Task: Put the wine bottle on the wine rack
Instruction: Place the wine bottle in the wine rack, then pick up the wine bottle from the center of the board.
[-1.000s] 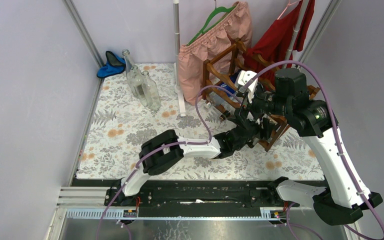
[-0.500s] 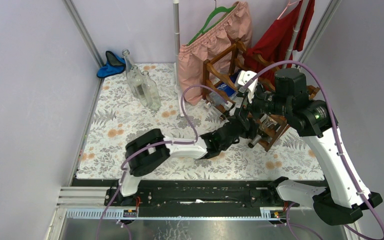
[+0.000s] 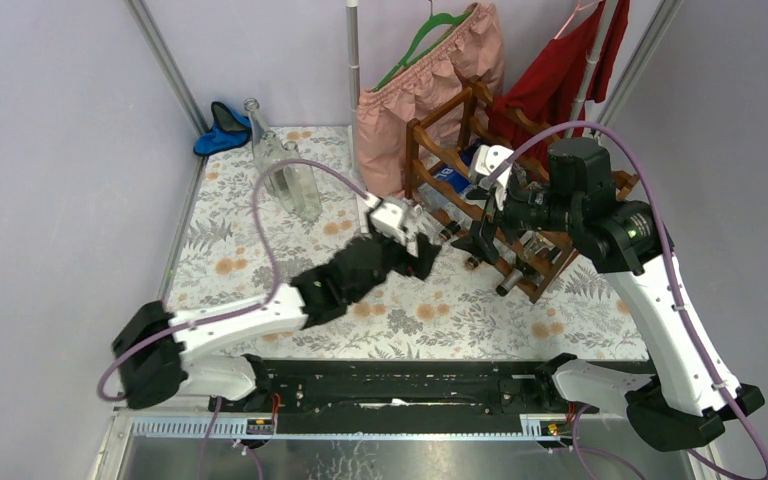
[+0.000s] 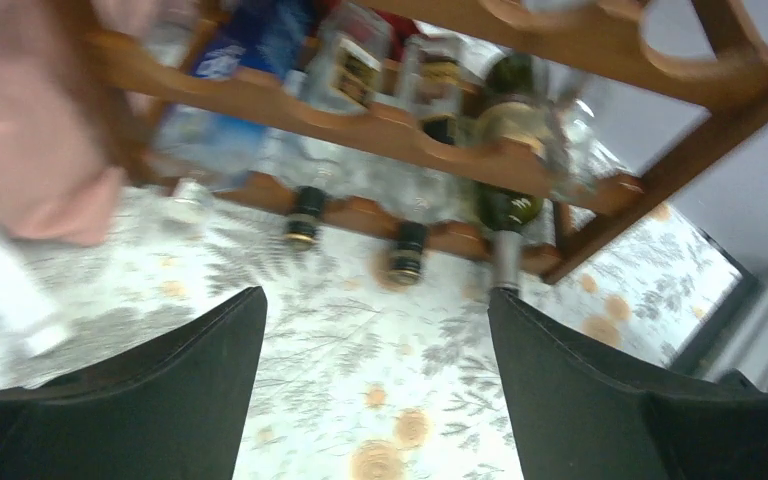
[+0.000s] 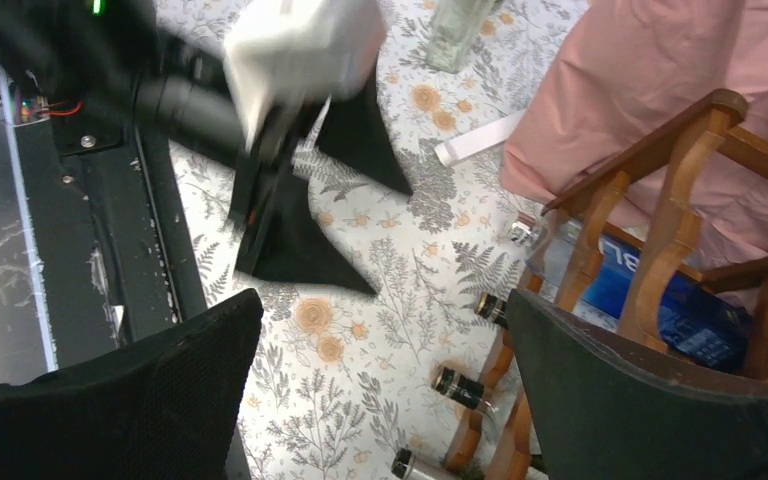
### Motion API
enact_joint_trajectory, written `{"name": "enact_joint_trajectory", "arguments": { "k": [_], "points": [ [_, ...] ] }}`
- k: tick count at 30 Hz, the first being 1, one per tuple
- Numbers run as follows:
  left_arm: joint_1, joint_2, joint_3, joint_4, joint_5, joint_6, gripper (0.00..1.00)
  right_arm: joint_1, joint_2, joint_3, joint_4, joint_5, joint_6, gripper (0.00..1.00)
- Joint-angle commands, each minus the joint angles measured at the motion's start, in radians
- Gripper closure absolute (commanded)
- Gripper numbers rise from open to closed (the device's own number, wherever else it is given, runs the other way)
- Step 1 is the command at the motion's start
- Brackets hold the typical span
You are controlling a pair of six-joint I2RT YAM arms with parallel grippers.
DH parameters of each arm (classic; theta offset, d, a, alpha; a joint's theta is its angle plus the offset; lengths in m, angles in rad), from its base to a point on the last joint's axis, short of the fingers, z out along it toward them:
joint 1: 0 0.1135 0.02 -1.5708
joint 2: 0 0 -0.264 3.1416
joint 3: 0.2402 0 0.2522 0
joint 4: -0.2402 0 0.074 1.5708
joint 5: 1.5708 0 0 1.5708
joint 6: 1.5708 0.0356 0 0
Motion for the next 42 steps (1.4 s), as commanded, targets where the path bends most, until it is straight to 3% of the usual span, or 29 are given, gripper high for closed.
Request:
{"name": "enact_joint_trajectory", "arguments": {
  "k": [1, 4, 8, 11, 18, 26, 30, 42],
  "points": [
    [0.165, -0.189, 0.003, -0.285, 0.083, -0.002, 0.11, -0.005, -0.009, -0.048, 0.059, -0.081, 0.014, 0.00],
    [0.304, -0.265, 0.050, -0.382, 0.146, -0.001, 0.11, -0.005, -0.004, -0.094, 0.099, -0.141, 0.040, 0.00],
    [0.508, -0.255, 0.181, -0.534, 0.205, -0.027, 0.13, -0.006, -0.005, -0.143, 0.132, -0.183, 0.058, 0.00],
    [0.589, -0.192, 0.328, -0.674, 0.114, -0.031, 0.13, -0.006, -0.006, -0.179, 0.157, -0.189, 0.066, 0.00],
    [0.694, -0.056, 0.543, -0.769, -0.080, -0.029, 0.18, -0.005, -0.003, -0.226, 0.193, -0.218, 0.080, 0.00],
    [0.773, 0.157, 0.694, -0.844, -0.104, -0.059, 0.20, -0.005, -0.005, -0.246, 0.211, -0.235, 0.089, 0.00],
    [0.811, 0.226, 0.731, -0.857, -0.099, -0.052, 0.34, -0.005, -0.004, -0.262, 0.224, -0.258, 0.102, 0.00],
    [0.859, 0.355, 0.796, -0.869, -0.088, -0.025, 0.34, -0.006, 0.002, -0.267, 0.228, -0.268, 0.105, 0.00]
  ]
}}
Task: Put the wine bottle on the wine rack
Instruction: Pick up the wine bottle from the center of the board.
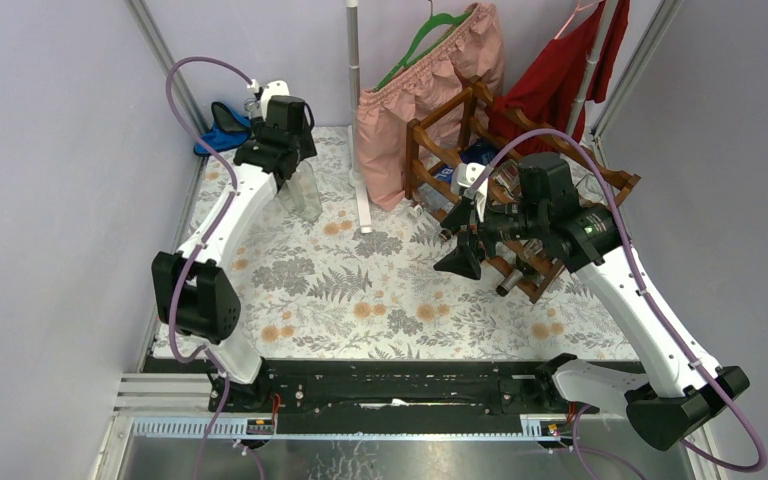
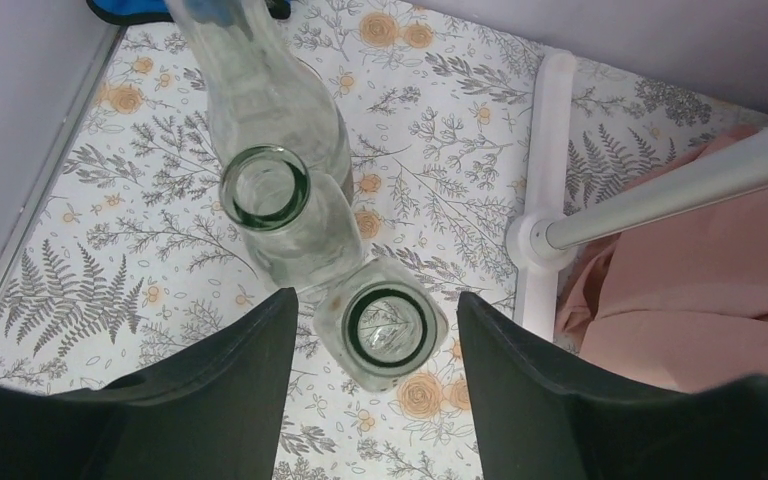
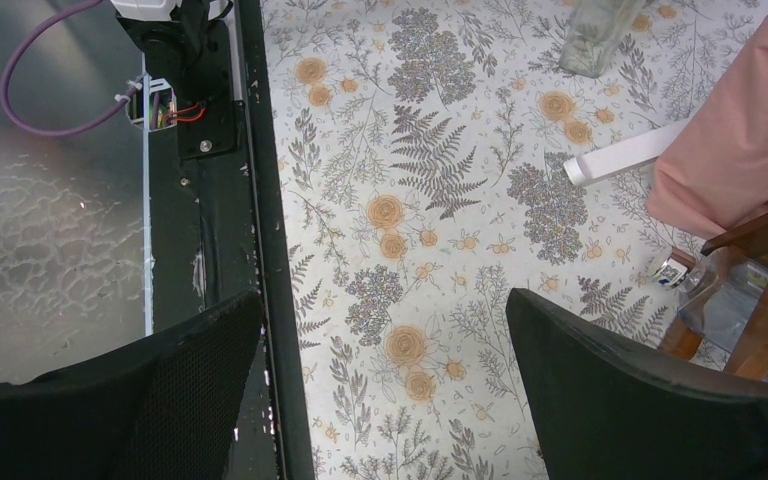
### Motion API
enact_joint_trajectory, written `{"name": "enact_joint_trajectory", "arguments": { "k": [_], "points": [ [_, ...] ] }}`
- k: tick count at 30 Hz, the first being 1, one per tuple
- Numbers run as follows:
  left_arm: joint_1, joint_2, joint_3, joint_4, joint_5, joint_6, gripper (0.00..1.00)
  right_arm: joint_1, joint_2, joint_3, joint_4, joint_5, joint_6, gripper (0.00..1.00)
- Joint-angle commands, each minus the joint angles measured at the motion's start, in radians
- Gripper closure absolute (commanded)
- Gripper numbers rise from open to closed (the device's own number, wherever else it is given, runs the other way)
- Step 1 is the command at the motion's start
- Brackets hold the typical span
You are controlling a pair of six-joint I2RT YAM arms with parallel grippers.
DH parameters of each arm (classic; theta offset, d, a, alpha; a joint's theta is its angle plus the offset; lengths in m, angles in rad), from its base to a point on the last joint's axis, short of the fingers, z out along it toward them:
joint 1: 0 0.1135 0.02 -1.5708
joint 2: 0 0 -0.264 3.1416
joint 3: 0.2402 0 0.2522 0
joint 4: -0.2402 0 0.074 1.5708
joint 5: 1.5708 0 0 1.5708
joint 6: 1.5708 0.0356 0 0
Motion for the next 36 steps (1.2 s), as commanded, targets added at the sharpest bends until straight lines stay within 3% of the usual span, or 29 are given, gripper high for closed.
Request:
{"name": "enact_joint_trajectory", "arguments": {
  "k": [1, 7, 13, 16, 21, 28, 32, 36],
  "points": [
    [0.019, 0.048, 0.045, -0.004, 0.004, 0.026, 0.36, -0.004, 0.000, 0.000, 0.034, -0.030, 0.014, 0.00],
    [0.031, 0.087, 0.069, -0.012, 0.072, 0.030, 0.48, -0.004, 0.002, -0.004, 0.033, -0.028, 0.014, 0.00],
    [0.032, 0.053, 0.064, -0.040, 0.129, 0.044, 0.89, -0.005, 0.000, -0.013, 0.035, -0.030, 0.016, 0.00],
    [0.031, -0.015, 0.024, -0.043, 0.173, 0.049, 0.99, -0.004, -0.001, -0.019, 0.034, -0.028, 0.013, 0.00],
    [0.024, -0.190, -0.099, -0.032, 0.345, 0.040, 1.00, -0.004, 0.009, -0.036, 0.022, -0.044, -0.026, 0.00],
    [-0.026, -0.455, -0.339, 0.050, 0.784, 0.009, 1.00, -0.004, 0.025, -0.131, 0.060, -0.094, -0.118, 0.00],
    [-0.079, -0.558, -0.496, 0.174, 1.037, -0.052, 1.00, -0.002, 0.039, -0.180, 0.104, -0.143, -0.158, 0.00],
    [-0.166, -0.615, -0.636, 0.396, 1.151, -0.156, 1.00, 0.015, 0.053, -0.216, 0.166, -0.145, -0.151, 0.00]
  ]
}}
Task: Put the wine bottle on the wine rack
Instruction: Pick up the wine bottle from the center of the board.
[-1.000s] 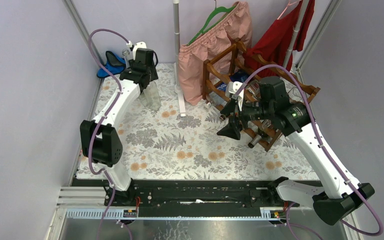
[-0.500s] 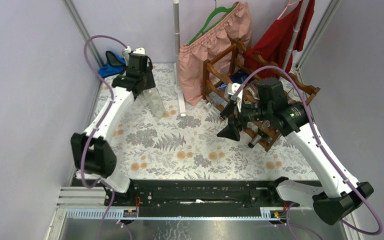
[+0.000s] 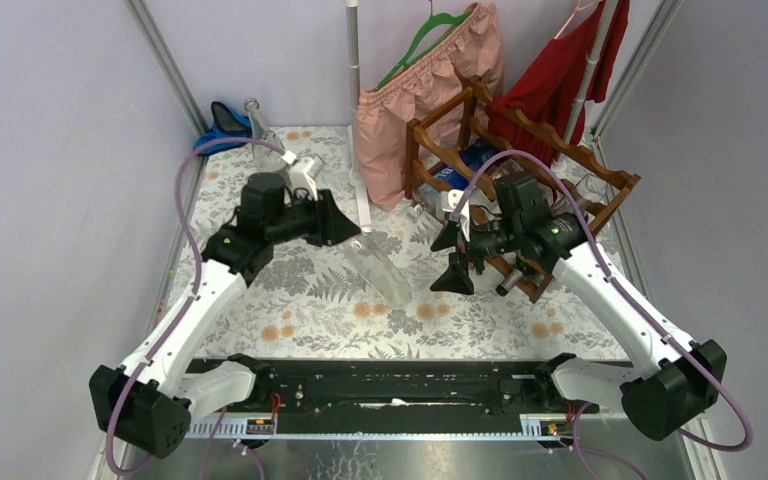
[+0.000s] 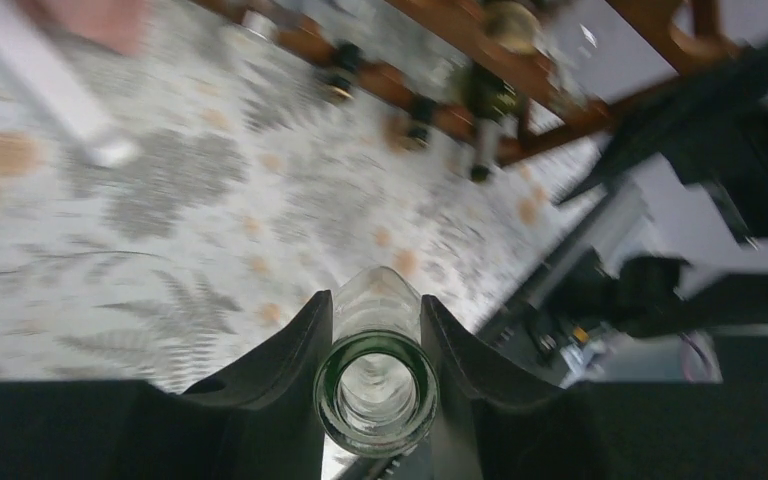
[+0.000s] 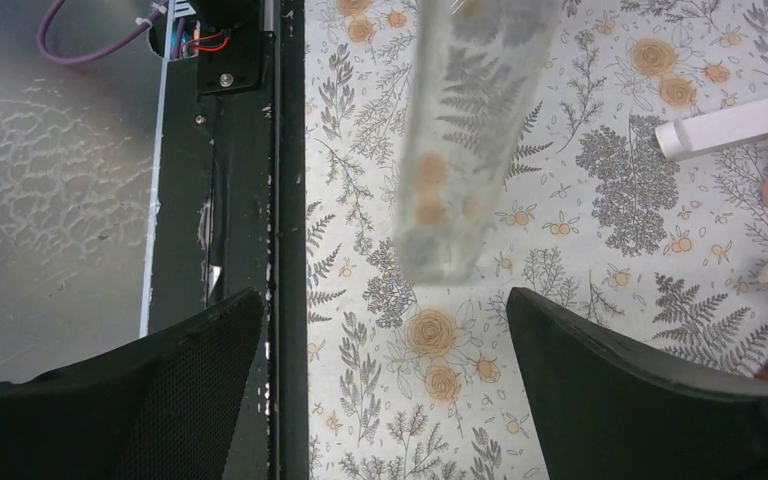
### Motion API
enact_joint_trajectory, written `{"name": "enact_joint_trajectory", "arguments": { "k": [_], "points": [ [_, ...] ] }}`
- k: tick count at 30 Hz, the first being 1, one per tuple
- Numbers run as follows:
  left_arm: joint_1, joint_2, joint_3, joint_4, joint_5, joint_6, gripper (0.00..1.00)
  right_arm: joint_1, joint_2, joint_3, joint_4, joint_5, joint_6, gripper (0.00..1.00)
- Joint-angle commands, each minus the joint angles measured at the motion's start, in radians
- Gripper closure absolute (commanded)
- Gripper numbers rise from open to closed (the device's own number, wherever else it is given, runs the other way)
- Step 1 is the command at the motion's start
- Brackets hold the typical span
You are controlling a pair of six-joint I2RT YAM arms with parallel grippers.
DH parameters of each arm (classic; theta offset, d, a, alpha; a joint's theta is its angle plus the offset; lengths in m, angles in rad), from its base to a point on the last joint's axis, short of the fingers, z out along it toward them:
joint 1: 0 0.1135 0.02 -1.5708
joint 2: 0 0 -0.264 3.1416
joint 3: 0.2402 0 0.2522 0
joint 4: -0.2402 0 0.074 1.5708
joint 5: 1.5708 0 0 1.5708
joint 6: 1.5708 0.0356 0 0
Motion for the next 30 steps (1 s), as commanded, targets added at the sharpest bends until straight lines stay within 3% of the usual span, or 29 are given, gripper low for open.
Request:
{"name": "enact_joint_trajectory", "arguments": {
  "k": [1, 9, 24, 27, 30],
  "points": [
    [-0.081, -0.050, -0.122, 0.354, 0.261, -0.147, 1.00, 0.022, 0.016, -0.019, 0.107, -0.048, -0.016, 0.00],
    [-0.189, -0.046, -0.216, 0.582, 0.260, -0.257, 1.00, 0.110, 0.073, -0.062, 0.142, 0.011, 0.034, 0.00],
    [-0.207, -0.087, -0.341, 0.849, 0.146, -0.445, 1.00, 0.141, 0.107, -0.164, 0.283, 0.007, 0.177, 0.01],
    [-0.207, -0.085, -0.359, 0.882, 0.137, -0.464, 1.00, 0.141, 0.116, -0.158, 0.286, 0.004, 0.189, 0.18],
    [-0.208, -0.078, -0.375, 0.917, 0.158, -0.478, 0.98, 0.141, 0.122, -0.139, 0.278, 0.012, 0.200, 0.61]
  ]
}}
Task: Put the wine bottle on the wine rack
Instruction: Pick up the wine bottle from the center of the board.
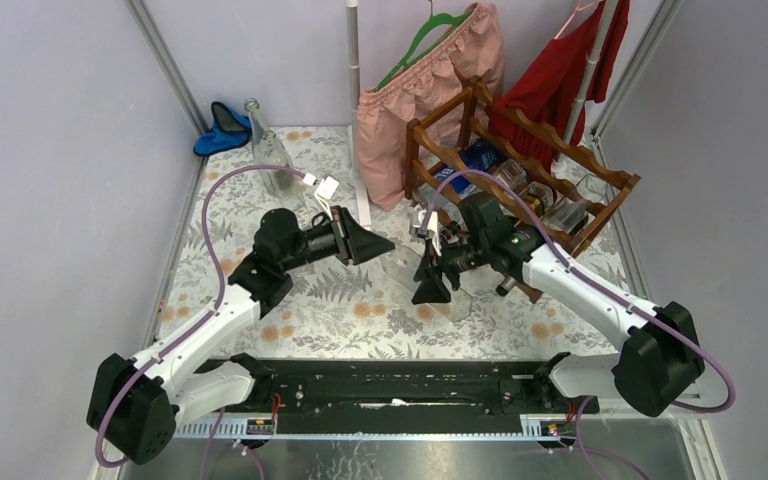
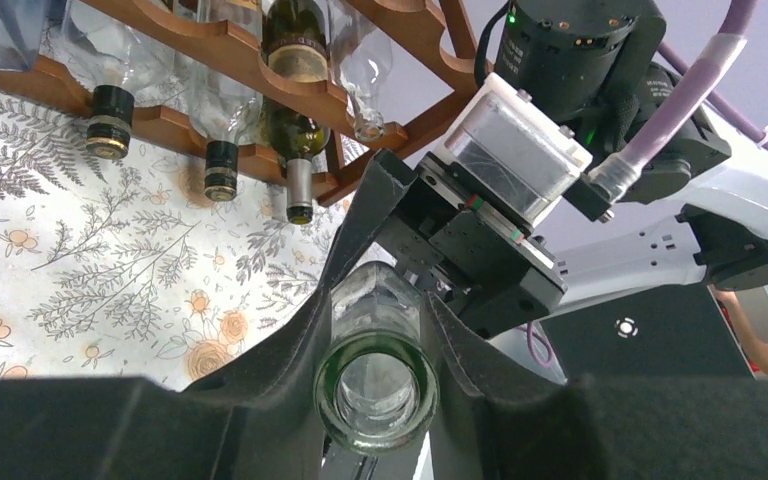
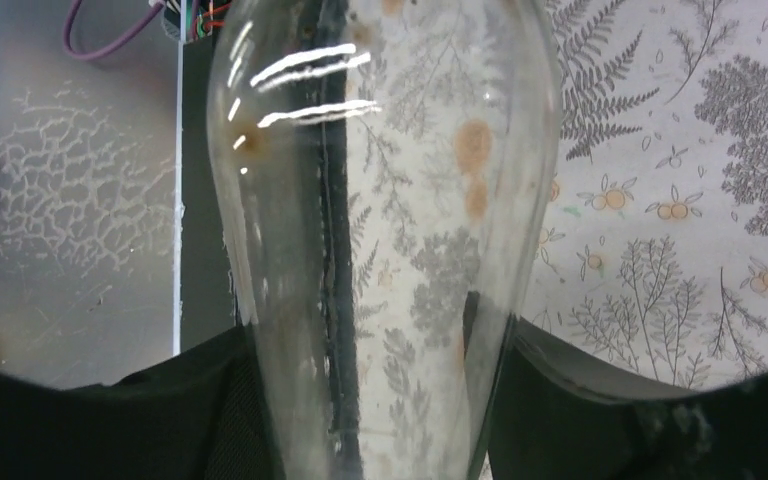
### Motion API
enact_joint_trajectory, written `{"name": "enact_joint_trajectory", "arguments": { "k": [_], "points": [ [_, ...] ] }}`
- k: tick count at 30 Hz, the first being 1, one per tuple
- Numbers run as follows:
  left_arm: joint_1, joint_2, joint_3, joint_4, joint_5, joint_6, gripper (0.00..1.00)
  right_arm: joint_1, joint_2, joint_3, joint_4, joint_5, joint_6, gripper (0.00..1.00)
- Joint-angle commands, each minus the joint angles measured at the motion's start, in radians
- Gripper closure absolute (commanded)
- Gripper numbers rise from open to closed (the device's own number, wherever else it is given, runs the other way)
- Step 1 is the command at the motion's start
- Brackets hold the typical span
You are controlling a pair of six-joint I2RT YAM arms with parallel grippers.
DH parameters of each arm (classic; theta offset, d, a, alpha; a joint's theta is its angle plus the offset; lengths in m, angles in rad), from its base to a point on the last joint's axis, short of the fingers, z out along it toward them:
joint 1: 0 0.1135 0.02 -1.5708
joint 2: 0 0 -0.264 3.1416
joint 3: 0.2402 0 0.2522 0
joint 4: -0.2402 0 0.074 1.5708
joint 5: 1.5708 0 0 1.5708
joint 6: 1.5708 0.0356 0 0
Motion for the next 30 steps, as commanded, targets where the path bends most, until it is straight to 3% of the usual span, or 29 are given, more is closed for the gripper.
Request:
{"name": "enact_joint_trajectory", "arguments": {
  "k": [1, 3, 5, 8, 11, 16, 22, 27, 30],
  "points": [
    [-0.006, -0.015, -0.016, 0.213, 0.027, -0.080, 0.93, 0.010, 0.007, 0.037, 0.030, -0.037, 0.018, 0.72],
    [-0.006, -0.009, -0.023, 0.227, 0.048, -0.097, 0.71, 0.010, 0.013, 0.060, -0.004, -0.054, 0.002, 0.88],
    [-0.005, -0.004, -0.030, 0.237, 0.090, -0.108, 0.53, 0.010, 0.014, 0.088, -0.063, -0.073, -0.046, 0.97],
    [0.003, -0.010, -0.032, 0.207, 0.163, -0.107, 0.21, 0.010, 0.005, 0.138, -0.171, -0.066, -0.166, 1.00],
    [0.034, -0.030, -0.049, 0.175, 0.277, -0.082, 0.05, 0.010, -0.010, 0.179, -0.292, -0.021, -0.342, 1.00],
    [0.095, -0.073, -0.103, 0.097, 0.429, -0.045, 0.01, 0.016, -0.010, 0.225, -0.480, 0.063, -0.607, 1.00],
    [0.094, -0.063, -0.113, -0.030, 0.478, 0.028, 0.01, 0.094, 0.053, 0.293, -0.574, 0.298, -0.688, 1.00],
    [0.071, -0.051, -0.013, -0.457, 0.337, 0.264, 0.02, 0.132, 0.137, 0.369, -0.635, 0.353, -0.650, 1.00],
    [0.043, -0.015, 0.005, -0.571, 0.289, 0.318, 0.07, 0.159, 0.161, 0.375, -0.616, 0.388, -0.627, 1.00]
  ]
}}
